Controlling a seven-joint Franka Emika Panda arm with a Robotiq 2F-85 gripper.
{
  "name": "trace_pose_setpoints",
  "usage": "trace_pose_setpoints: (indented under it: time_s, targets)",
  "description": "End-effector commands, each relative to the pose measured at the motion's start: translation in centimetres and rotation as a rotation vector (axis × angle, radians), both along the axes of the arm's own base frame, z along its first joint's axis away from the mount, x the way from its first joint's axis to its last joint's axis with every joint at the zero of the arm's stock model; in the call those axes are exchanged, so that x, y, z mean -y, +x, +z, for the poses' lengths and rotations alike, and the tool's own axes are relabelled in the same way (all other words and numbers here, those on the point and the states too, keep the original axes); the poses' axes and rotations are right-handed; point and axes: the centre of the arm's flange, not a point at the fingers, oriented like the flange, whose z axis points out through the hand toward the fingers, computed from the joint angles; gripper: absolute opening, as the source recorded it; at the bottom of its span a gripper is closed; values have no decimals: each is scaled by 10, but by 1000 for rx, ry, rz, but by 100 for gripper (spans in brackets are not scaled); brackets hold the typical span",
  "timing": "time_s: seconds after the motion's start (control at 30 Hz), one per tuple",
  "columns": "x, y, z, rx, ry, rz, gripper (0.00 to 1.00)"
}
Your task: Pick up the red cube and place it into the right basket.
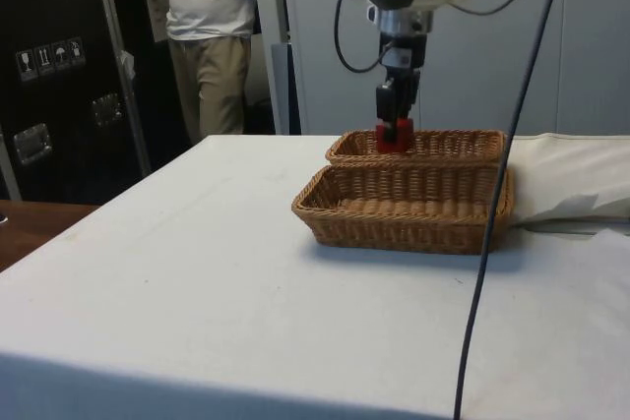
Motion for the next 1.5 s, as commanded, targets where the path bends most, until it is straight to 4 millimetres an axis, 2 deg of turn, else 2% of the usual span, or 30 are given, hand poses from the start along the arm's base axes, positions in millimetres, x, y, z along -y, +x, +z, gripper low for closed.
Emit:
trace_pose_setpoints:
  time_s: [0.0,0.47,0.53,0.67,0.7,0.73,0.83,1.1,1.47]
  targets:
    - [-5,-4,-4,8,-16,0,3]
    - [-11,-10,-11,0,-17,-3,4]
    - [-11,-10,-12,-2,-17,-3,15]
    - [-9,-11,-13,-9,-20,-2,53]
    - [-10,-10,-13,-4,-18,-4,53]
    - [-10,-10,-13,-5,-17,-4,73]
    - [-10,-10,-13,-5,-17,-4,98]
    - [-10,-10,-13,-5,-18,-3,100]
    - [-20,12,6,28,-13,22,100]
